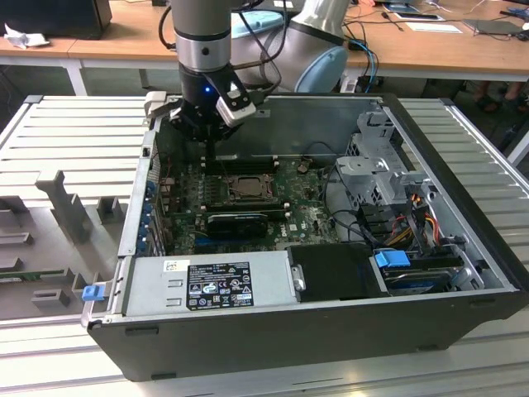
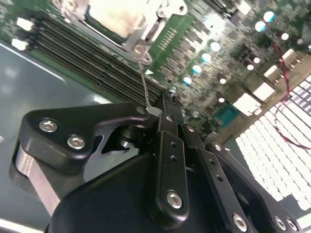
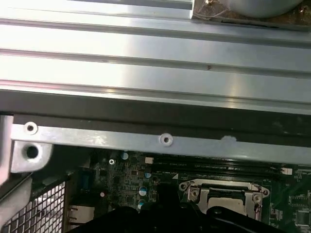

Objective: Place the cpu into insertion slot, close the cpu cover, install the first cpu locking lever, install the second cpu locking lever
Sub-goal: 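Install the first cpu locking lever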

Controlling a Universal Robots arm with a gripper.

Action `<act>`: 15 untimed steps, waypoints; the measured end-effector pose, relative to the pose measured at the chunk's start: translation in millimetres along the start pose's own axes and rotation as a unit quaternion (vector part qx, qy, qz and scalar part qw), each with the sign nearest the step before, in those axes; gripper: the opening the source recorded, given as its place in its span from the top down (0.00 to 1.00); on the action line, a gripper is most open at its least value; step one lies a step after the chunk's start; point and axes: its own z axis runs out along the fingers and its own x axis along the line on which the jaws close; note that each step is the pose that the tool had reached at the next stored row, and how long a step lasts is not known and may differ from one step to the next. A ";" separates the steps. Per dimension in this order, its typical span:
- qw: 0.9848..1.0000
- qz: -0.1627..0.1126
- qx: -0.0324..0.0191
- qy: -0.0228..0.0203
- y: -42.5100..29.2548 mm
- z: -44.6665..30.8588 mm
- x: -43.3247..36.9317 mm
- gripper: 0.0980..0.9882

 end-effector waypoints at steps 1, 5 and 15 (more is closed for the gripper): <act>1.000 0.000 0.000 0.000 -0.3 0.1 -3.3 0.99; 1.000 0.000 0.000 0.000 -1.6 0.4 -21.8 0.99; 1.000 0.001 -0.009 0.000 -3.2 3.5 -40.6 0.99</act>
